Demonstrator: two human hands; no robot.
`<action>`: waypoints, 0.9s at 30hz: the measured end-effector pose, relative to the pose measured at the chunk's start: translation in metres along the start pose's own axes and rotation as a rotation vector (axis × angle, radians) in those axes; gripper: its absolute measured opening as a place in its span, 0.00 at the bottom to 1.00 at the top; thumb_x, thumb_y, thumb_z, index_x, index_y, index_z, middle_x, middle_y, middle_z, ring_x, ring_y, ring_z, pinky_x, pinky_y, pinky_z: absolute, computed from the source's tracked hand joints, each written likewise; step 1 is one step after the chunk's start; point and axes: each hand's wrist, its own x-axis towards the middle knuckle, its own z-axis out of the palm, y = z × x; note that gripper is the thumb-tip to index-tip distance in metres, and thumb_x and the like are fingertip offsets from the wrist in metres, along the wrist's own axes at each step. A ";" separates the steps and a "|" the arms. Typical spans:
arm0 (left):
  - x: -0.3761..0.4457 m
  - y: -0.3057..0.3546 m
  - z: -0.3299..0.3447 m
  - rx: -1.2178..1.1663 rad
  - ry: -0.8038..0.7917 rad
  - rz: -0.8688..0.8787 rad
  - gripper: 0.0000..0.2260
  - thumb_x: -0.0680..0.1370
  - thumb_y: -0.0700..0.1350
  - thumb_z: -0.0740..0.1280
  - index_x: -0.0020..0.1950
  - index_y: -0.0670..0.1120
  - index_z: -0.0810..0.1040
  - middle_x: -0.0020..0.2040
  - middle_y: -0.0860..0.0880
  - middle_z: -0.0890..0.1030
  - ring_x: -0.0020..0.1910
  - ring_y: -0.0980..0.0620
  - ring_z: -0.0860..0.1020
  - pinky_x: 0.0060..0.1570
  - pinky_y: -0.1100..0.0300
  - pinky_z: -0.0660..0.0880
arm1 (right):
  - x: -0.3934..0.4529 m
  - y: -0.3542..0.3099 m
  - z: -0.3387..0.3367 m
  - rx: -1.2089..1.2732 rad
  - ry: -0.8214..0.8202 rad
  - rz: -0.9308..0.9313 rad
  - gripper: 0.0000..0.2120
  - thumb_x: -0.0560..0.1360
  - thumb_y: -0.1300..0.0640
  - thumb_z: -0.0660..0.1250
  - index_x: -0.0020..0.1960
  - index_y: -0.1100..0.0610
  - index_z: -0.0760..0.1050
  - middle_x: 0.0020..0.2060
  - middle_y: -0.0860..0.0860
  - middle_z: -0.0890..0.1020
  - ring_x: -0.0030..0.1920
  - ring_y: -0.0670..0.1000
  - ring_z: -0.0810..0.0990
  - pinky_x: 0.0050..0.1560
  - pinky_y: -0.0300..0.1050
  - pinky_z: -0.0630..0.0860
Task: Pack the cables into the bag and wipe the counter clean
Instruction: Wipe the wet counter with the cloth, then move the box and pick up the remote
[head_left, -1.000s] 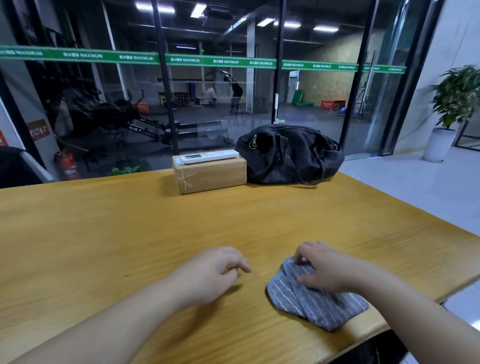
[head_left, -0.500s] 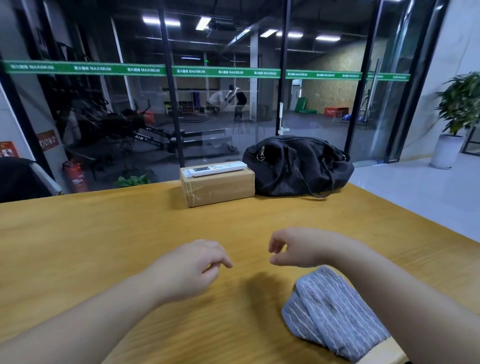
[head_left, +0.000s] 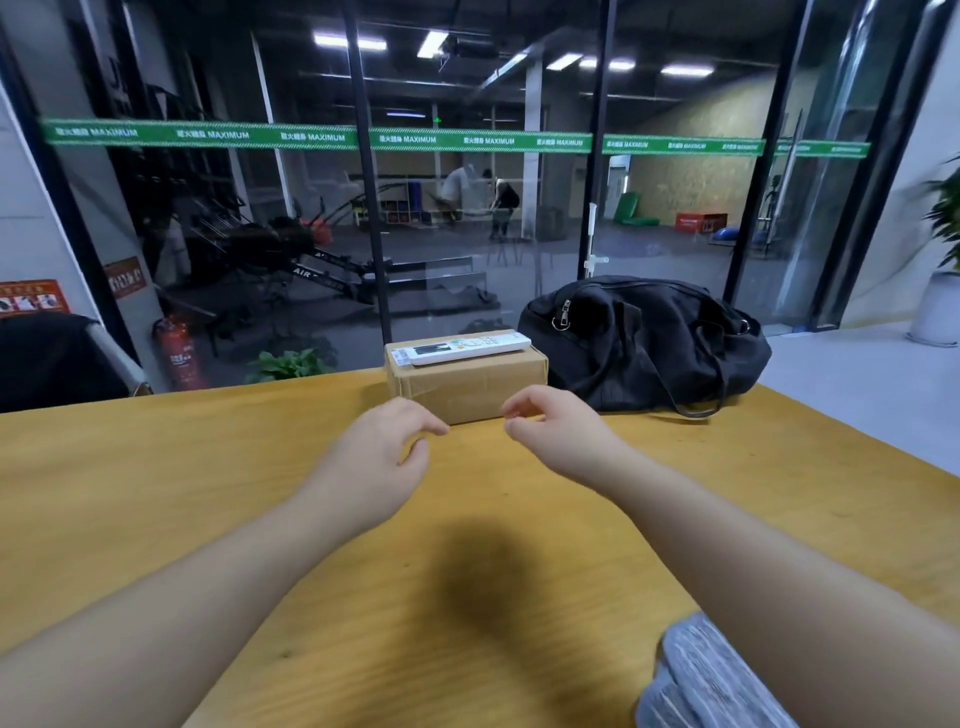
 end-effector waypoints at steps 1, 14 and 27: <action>0.006 -0.006 0.004 -0.030 0.029 -0.033 0.13 0.79 0.40 0.59 0.58 0.51 0.78 0.56 0.58 0.74 0.55 0.62 0.71 0.52 0.72 0.64 | 0.009 0.003 0.002 0.032 0.009 0.025 0.12 0.77 0.55 0.60 0.59 0.51 0.74 0.54 0.45 0.77 0.43 0.43 0.76 0.40 0.38 0.75; 0.084 -0.063 0.051 -0.373 0.050 -0.493 0.23 0.79 0.46 0.61 0.73 0.57 0.61 0.74 0.52 0.57 0.50 0.60 0.71 0.45 0.71 0.68 | 0.118 0.048 0.016 0.294 0.208 0.290 0.20 0.76 0.57 0.59 0.68 0.52 0.67 0.55 0.48 0.74 0.39 0.47 0.72 0.41 0.42 0.71; 0.132 -0.097 0.078 -0.706 0.046 -0.817 0.37 0.78 0.46 0.63 0.78 0.54 0.41 0.78 0.50 0.54 0.74 0.45 0.58 0.70 0.49 0.57 | 0.178 0.076 0.034 0.263 0.230 0.395 0.30 0.80 0.55 0.55 0.78 0.53 0.44 0.76 0.53 0.57 0.67 0.57 0.67 0.59 0.49 0.68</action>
